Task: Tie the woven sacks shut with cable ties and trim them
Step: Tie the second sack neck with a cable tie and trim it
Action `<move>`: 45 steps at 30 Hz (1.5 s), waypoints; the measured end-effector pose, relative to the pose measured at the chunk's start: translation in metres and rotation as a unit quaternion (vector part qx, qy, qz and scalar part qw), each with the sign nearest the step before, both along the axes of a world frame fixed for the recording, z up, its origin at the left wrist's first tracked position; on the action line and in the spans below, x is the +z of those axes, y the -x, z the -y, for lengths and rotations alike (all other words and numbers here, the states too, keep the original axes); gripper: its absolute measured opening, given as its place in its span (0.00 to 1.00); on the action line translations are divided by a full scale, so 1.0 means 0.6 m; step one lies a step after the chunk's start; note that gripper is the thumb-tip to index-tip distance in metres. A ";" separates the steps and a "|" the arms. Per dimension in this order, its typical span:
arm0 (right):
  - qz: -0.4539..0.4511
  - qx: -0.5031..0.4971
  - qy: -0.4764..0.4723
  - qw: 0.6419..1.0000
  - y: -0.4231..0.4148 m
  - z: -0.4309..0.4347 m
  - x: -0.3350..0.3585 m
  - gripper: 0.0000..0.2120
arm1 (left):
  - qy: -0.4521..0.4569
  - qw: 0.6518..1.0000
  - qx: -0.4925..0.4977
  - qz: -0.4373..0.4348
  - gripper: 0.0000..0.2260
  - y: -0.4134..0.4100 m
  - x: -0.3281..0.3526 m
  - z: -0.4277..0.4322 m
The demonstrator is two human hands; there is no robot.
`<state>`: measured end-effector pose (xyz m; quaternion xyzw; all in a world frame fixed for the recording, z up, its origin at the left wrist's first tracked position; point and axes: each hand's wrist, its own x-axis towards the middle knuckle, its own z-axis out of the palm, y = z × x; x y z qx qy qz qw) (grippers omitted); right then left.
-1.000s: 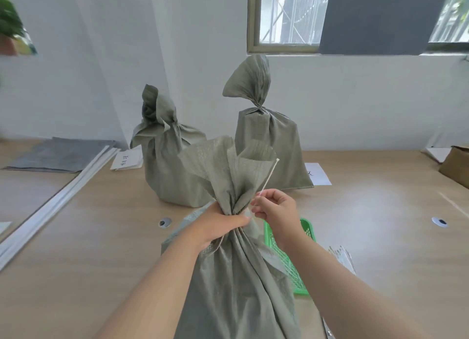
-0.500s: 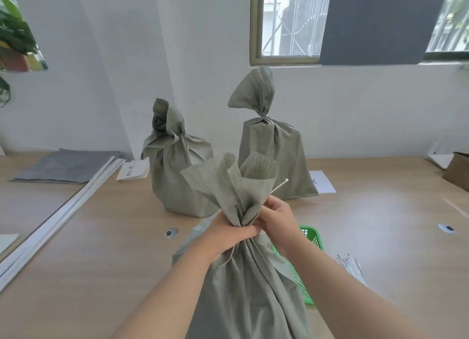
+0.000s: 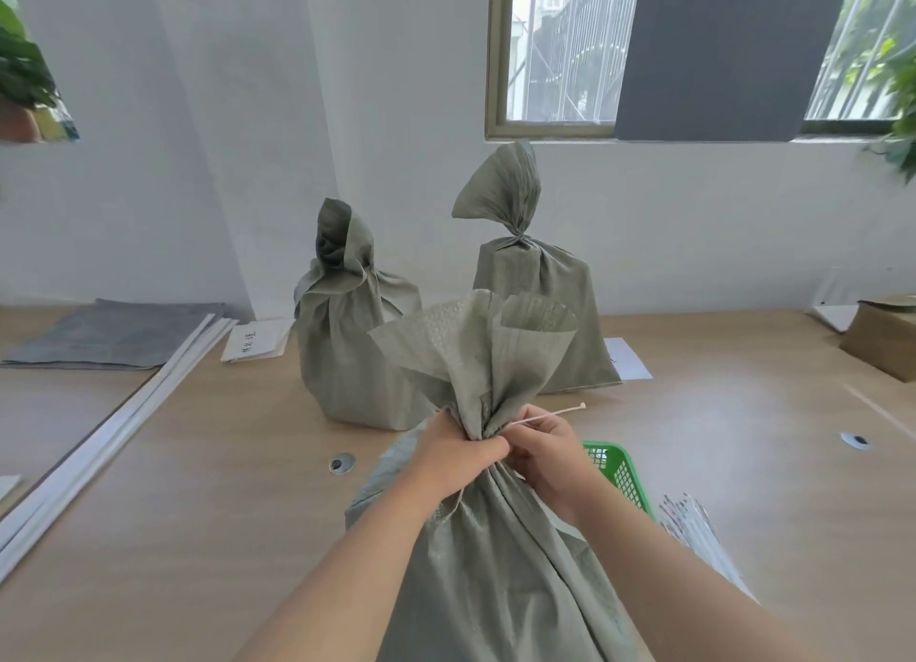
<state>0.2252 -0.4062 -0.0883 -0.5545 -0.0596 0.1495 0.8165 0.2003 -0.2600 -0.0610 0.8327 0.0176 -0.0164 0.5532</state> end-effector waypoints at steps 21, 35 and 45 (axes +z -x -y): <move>0.061 0.047 0.089 0.993 0.011 0.049 0.014 0.06 | -0.040 0.997 -0.062 -0.018 0.11 0.019 0.041 0.007; 0.026 0.055 0.064 0.996 0.010 0.037 0.018 0.09 | -0.032 0.999 -0.041 -0.004 0.04 0.015 0.028 0.004; 0.054 -0.015 0.082 0.995 -0.001 0.050 0.009 0.04 | -0.055 0.998 -0.013 0.005 0.06 0.006 0.019 -0.005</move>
